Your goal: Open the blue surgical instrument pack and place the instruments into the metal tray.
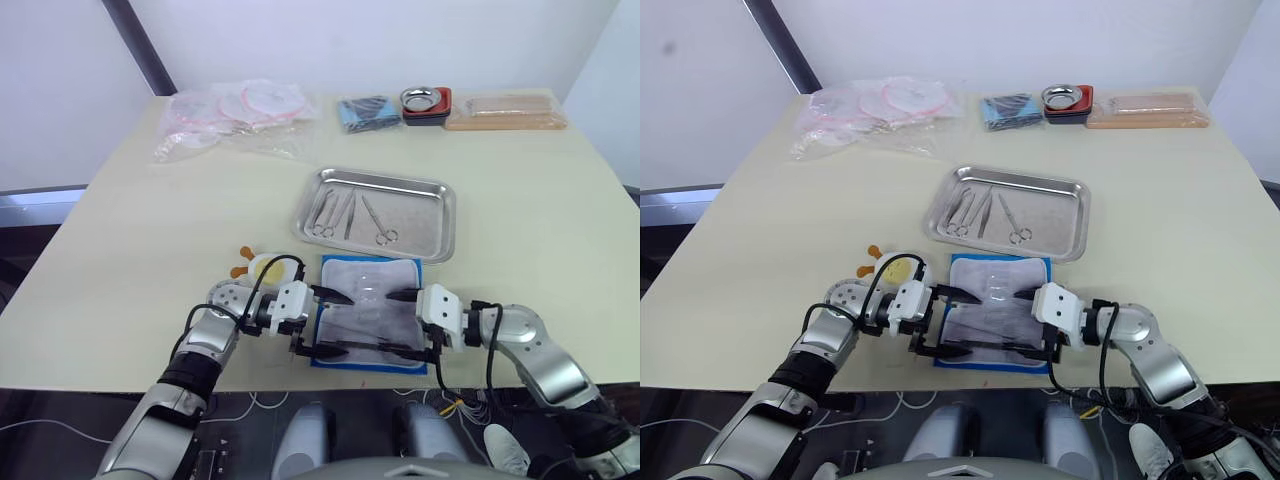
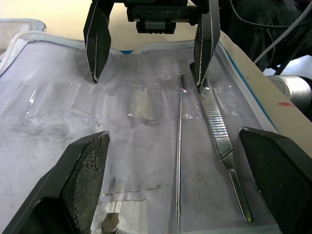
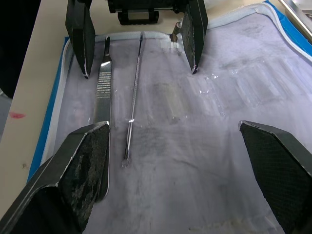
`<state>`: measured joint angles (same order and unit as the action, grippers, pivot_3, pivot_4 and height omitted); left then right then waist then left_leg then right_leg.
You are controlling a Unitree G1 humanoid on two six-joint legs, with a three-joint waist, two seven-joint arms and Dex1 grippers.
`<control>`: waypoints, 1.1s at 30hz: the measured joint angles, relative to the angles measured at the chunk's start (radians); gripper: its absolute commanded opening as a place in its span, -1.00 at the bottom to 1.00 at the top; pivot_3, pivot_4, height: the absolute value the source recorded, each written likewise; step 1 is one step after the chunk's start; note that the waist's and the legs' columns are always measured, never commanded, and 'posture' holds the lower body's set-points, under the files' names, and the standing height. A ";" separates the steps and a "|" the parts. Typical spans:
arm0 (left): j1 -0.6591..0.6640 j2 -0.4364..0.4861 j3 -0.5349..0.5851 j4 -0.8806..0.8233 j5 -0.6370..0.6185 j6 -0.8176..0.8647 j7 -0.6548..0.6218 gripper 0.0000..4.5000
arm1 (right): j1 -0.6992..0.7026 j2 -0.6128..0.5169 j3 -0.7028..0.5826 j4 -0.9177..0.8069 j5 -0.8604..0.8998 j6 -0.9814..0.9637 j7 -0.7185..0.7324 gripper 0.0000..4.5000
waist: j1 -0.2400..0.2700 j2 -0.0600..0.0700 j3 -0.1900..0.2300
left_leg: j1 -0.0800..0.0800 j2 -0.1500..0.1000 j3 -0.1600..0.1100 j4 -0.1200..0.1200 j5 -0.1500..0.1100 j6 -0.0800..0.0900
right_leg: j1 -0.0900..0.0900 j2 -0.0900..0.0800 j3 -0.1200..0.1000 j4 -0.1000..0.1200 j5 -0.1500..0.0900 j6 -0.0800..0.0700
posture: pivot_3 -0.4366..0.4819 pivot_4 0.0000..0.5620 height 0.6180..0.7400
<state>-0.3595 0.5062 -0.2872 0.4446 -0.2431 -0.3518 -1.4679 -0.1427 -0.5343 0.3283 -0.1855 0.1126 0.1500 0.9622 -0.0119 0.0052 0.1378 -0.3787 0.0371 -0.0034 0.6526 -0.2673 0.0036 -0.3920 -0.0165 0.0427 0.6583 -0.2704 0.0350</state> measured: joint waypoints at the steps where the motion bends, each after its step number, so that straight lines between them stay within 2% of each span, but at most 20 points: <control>1: 0.000 0.000 0.000 0.000 0.000 0.000 0.000 1.00 | -0.006 0.002 0.004 0.005 -0.004 -0.003 -0.002 0.97 | 0.000 0.000 0.000 | 0.000 0.000 0.000 0.000 0.000 0.000 | 0.000 0.000 0.000 0.000 0.000 0.000 | -0.05 -0.47 1.00; 4: 0.001 0.000 0.000 0.000 0.000 0.000 0.000 1.00 | -0.019 0.006 0.008 0.017 -0.008 -0.003 -0.007 0.97 | 0.000 0.000 -0.002 | 0.000 0.000 0.000 0.000 0.000 0.000 | 0.000 0.000 0.000 0.000 0.000 0.000 | -0.05 -0.47 1.00; 7: 0.001 0.000 0.000 0.000 0.000 0.000 0.001 1.00 | -0.022 0.002 0.008 0.029 -0.006 -0.005 -0.003 0.67 | 0.000 -0.001 -0.004 | 0.000 0.000 0.000 0.000 0.000 0.000 | 0.000 0.000 0.000 0.000 0.000 0.000 | -0.05 -0.47 1.00; 9: 0.002 0.000 0.000 0.000 0.000 0.000 0.002 1.00 | -0.018 -0.009 0.009 0.035 -0.004 -0.007 0.010 0.25 | 0.000 -0.001 -0.004 | 0.000 0.000 0.000 0.000 0.000 0.000 | 0.000 0.000 0.000 0.000 0.000 0.000 | -0.05 -0.47 1.00; 10: 0.002 0.000 0.000 0.001 0.000 0.000 0.002 1.00 | -0.017 -0.012 0.011 0.034 -0.004 -0.010 0.015 0.12 | 0.000 -0.001 -0.005 | 0.000 0.000 0.000 0.000 0.000 0.000 | 0.000 0.000 0.000 0.000 0.000 0.000 | -0.05 -0.47 1.00; 11: 0.002 0.000 0.000 0.002 0.000 0.000 0.003 1.00 | -0.015 -0.016 0.015 0.033 -0.004 -0.013 0.020 -0.11 | 0.000 -0.001 -0.005 | 0.001 0.000 0.000 0.000 0.000 0.000 | 0.000 0.000 0.000 0.000 0.000 0.000 | -0.05 -0.47 1.00; 14: 0.003 0.000 0.000 0.002 0.000 0.000 0.006 1.00 | -0.009 -0.028 0.026 0.027 0.002 -0.016 0.039 -0.59 | 0.000 -0.001 -0.005 | 0.001 0.000 0.000 0.000 0.000 0.000 | 0.001 0.000 0.000 0.000 0.000 0.000 | -0.05 -0.47 1.00; 15: 0.003 0.000 0.000 0.002 0.000 0.000 0.007 1.00 | -0.007 -0.030 0.029 0.025 0.002 -0.017 0.045 -0.83 | 0.000 -0.001 -0.005 | 0.001 0.000 0.000 0.000 0.000 0.000 | 0.001 0.000 0.000 0.000 0.000 0.000 | -0.05 -0.47 1.00; 16: 0.003 0.000 0.000 0.003 0.000 0.000 0.007 1.00 | -0.006 -0.034 0.032 0.024 0.002 -0.020 0.050 -0.98 | 0.000 -0.002 -0.005 | 0.001 0.000 0.000 0.000 0.000 0.000 | 0.001 0.000 0.000 0.000 0.000 0.000 | -0.05 -0.47 1.00; 28: 0.009 0.000 -0.001 0.004 0.001 0.000 0.014 1.00 | -0.001 -0.052 0.047 0.006 -0.009 -0.024 0.047 -0.98 | 0.000 -0.004 -0.008 | 0.002 0.000 -0.001 0.000 0.000 0.000 | 0.001 0.000 0.000 0.000 0.000 0.000 | -0.05 -0.47 1.00; 33: 0.009 0.000 -0.001 0.003 0.001 0.000 0.015 1.00 | -0.002 -0.080 0.047 -0.038 -0.009 0.030 0.048 -0.98 | 0.000 -0.004 -0.008 | 0.001 0.000 -0.001 0.000 0.000 0.000 | 0.001 0.000 0.000 0.000 0.000 0.000 | -0.05 -0.47 1.00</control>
<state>-0.3501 0.5061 -0.2877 0.4480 -0.2424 -0.3520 -1.4528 -0.1450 -0.6140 0.3752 -0.2240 0.1036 0.1801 1.0099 -0.0116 0.0009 0.1294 -0.3772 0.0373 -0.0044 0.6528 -0.2673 0.0036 -0.3913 -0.0166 0.0429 0.6583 -0.2705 0.0348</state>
